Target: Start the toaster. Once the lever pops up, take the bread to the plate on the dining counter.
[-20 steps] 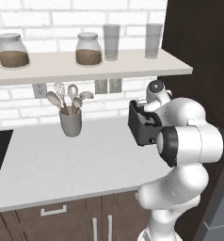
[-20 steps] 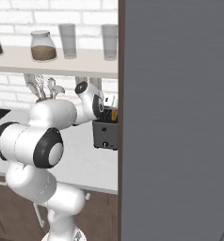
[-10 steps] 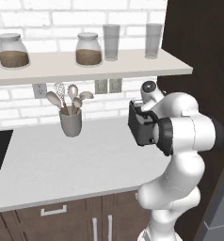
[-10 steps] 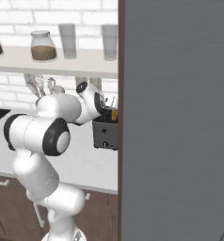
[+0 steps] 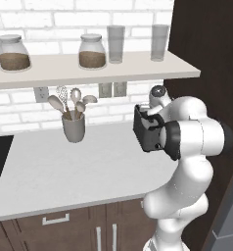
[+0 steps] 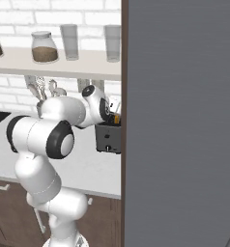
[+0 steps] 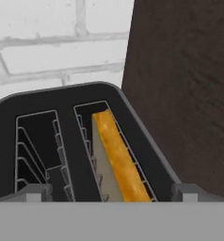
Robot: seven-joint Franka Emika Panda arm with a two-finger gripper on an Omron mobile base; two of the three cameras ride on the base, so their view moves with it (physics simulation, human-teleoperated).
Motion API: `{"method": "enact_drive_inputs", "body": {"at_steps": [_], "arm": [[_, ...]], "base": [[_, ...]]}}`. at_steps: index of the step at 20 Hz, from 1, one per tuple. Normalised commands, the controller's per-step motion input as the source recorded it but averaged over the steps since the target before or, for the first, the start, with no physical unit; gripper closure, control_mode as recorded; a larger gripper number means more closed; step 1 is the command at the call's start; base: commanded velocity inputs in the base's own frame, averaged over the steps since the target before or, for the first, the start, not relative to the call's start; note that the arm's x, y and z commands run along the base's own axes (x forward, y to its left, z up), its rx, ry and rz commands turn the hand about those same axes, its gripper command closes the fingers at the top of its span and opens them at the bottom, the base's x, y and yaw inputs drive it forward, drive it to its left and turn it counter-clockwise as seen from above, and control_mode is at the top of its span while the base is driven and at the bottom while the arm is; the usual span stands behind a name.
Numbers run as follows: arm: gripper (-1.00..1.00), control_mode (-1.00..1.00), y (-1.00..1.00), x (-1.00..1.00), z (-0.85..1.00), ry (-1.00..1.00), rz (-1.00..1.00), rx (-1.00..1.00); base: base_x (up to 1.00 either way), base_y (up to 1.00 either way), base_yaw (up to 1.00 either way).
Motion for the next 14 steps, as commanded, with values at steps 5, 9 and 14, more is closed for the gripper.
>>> {"method": "enact_drive_inputs", "body": {"at_steps": [5,9,14], "arm": [[-1.00,-1.00,-0.07,0.00,0.00,0.00,0.00,0.00],[-1.00,-1.00,-0.07,0.00,0.00,0.00,0.00,0.00],[-1.00,-1.00,-0.01,0.00,0.00,0.00,0.00,0.00]], "base": [[0.00,0.00,0.00],[0.00,0.00,0.00],[0.00,0.00,0.00]]}}
